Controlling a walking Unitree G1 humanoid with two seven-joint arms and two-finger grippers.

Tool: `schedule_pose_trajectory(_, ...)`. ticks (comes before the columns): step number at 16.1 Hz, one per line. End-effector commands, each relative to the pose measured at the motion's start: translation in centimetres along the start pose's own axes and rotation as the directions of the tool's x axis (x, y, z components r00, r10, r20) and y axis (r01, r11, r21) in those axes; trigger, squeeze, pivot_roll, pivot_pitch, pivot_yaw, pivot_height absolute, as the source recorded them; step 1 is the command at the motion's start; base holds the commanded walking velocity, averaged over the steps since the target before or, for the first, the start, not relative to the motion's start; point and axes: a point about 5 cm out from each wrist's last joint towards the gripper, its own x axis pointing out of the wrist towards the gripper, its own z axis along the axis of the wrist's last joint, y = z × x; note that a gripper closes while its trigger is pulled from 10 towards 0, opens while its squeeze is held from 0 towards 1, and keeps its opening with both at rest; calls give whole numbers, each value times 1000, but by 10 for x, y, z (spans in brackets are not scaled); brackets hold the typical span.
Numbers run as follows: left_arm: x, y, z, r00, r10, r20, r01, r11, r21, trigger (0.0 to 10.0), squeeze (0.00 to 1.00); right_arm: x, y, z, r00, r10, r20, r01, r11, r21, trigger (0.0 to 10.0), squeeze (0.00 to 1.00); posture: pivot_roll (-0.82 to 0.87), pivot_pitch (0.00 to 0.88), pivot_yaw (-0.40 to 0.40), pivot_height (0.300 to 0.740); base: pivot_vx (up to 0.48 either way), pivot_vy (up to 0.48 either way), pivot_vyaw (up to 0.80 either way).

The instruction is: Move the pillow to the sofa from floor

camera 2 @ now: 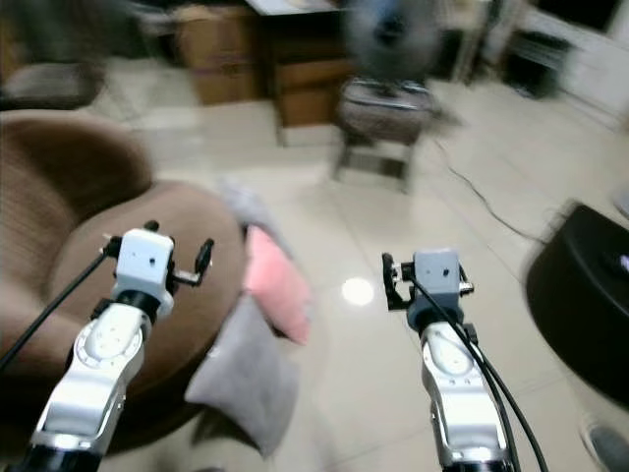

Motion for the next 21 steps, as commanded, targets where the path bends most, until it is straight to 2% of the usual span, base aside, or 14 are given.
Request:
schedule_pose_trajectory(1,0,5,-1,1000,14,-5,-14,1000,0,10000,0,1,6,2,1000,16,2,-16,1000,11,10000,0,-17,0,-5,740,292,0,0)
schedule_pose_trajectory(14,0,6,-3,1000,-1,2,1,1000,3,10000,0,0,8,0,1000,22,7,-22,1000,14,10000,0,-19,0,0,740,290,0,0)
schedule_pose_trajectory(21,0,5,-3,1000,-10,4,10,1000,1,10000,0,-2,7,0,1000,17,11,-18,999,43,10000,0,-24,0,8,740,292,0,0)
